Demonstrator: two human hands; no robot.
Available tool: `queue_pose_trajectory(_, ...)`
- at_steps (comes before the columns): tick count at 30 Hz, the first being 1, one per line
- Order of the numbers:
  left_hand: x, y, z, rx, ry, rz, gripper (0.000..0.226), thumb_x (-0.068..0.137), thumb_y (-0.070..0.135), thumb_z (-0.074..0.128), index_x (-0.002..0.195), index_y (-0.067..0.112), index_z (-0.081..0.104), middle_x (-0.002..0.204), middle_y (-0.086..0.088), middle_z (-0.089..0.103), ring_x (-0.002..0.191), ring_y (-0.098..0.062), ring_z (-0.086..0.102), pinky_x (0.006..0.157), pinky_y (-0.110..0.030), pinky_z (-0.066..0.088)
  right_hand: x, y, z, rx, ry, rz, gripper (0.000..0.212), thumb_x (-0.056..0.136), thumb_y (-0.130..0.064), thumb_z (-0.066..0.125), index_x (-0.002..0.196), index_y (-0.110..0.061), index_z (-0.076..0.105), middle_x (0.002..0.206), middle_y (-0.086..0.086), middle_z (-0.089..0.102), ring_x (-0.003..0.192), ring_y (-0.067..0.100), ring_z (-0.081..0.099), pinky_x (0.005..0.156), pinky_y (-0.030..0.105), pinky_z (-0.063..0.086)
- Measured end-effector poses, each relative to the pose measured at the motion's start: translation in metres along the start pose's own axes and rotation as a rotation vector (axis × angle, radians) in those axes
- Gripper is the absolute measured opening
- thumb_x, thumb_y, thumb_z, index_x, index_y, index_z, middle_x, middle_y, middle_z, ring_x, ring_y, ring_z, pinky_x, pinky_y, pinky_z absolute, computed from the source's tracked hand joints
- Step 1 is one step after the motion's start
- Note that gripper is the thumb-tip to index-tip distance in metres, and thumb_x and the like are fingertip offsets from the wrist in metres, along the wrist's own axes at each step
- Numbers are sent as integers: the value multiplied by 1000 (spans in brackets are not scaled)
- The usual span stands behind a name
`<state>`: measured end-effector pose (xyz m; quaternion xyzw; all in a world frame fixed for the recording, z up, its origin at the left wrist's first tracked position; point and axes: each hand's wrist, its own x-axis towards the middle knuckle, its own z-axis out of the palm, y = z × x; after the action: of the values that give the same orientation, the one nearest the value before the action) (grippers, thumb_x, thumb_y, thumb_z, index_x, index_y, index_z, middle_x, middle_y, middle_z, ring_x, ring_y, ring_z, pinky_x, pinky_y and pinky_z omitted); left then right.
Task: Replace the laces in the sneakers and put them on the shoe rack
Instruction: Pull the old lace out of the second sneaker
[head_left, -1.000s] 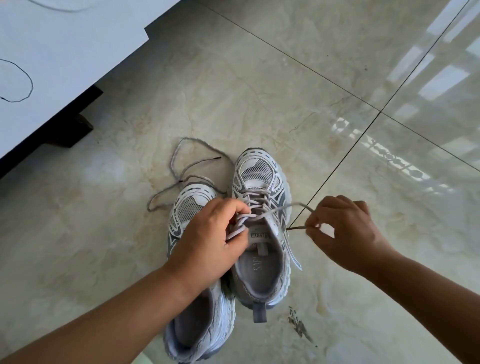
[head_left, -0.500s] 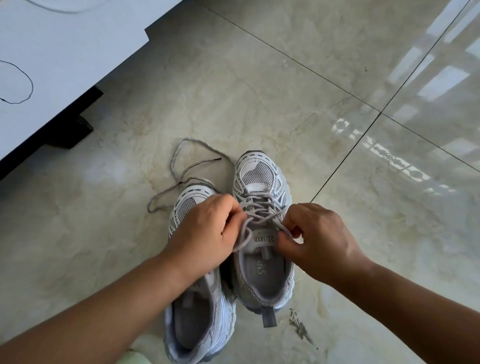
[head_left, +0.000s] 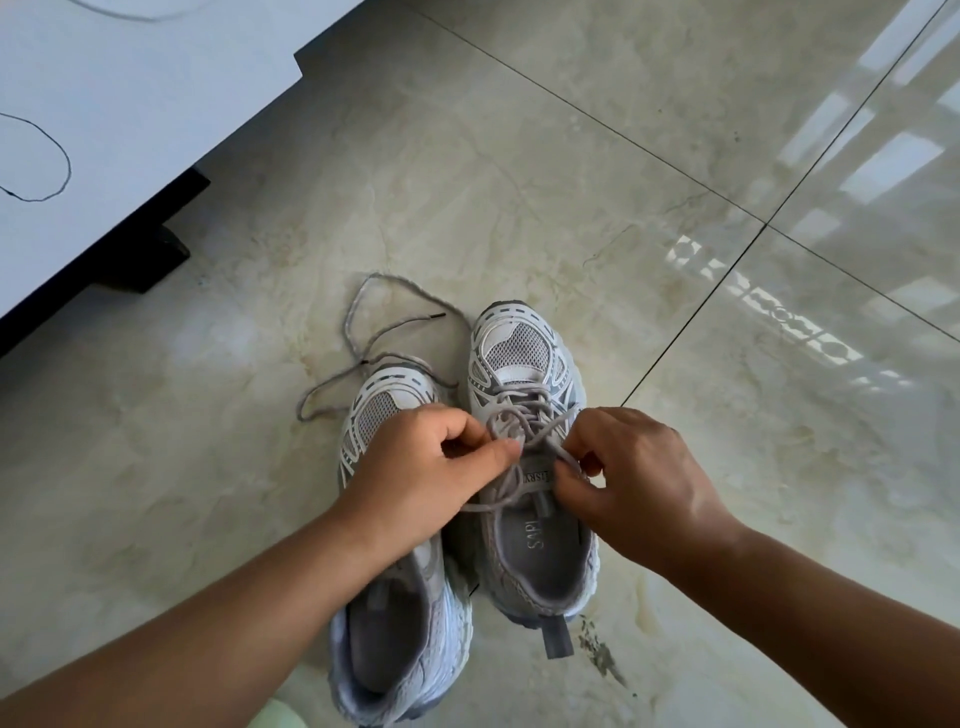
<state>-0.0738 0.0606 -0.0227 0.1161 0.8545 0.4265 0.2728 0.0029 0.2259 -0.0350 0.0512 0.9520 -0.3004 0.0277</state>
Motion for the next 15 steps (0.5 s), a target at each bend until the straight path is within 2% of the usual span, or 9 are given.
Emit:
queue_pose_trajectory(2,5,2,2,-27,-23,-79,23,75,29,74,65,10,67,51,6,57,46,-2,44,51,-16,37,0,-1,0,-14,-4,-15,16,69,-25,55,63,-10,54,56,0,52,52,21,48,46,33,40)
queue_pose_trajectory(4,12,0,-2,9,-27,-77,22,76,26,74,63,11,64,49,10,53,46,-2,43,51,-16,36,-1,1,-1,-10,-17,6,16,70,-25,53,63,-10,53,57,0,51,53,21,46,47,28,36)
queue_pose_trajectory(5,15,-5,-6,119,20,-18,21,76,25,74,62,14,62,51,11,52,49,-4,46,54,-20,36,-1,1,-2,-6,-21,13,16,71,-25,53,63,-11,51,57,-1,50,54,20,45,47,25,33)
queue_pose_trajectory(7,24,-18,-15,519,150,199,17,76,25,72,64,21,60,62,11,54,64,-15,56,66,-27,30,-2,2,-1,-7,-21,12,15,71,-25,53,63,-13,50,57,-2,48,54,19,43,48,18,28)
queue_pose_trajectory(8,26,-23,-18,691,193,279,14,76,28,68,66,22,60,67,9,56,70,-22,58,68,-30,25,-1,2,-1,-9,-25,9,14,71,-25,52,63,-14,49,57,-3,48,53,18,43,49,17,27)
queue_pose_trajectory(9,26,-26,-20,767,205,329,13,76,33,60,68,22,61,71,7,57,73,-24,59,68,-32,23,-1,2,-1,-10,-33,5,14,71,-25,52,62,-15,48,57,-3,47,53,18,42,49,16,26)
queue_pose_trajectory(11,21,-25,-21,717,168,417,20,77,37,52,76,20,63,79,3,59,75,-23,59,70,-33,28,-1,3,-1,-14,-41,2,13,70,-25,53,62,-17,46,56,-3,47,52,18,42,48,15,25)
queue_pose_trajectory(13,14,-18,-21,559,87,559,15,80,26,58,83,14,65,87,-1,60,77,-21,60,71,-33,42,-2,4,-2,-6,-37,21,13,69,-25,53,62,-16,48,56,-3,47,52,19,43,48,17,26)
queue_pose_trajectory(15,4,-17,-17,472,0,664,14,83,16,58,91,10,67,95,-1,63,80,-17,63,71,-31,50,-3,4,-2,-5,-37,23,13,69,-25,54,63,-15,50,57,-3,47,52,19,44,48,17,27)
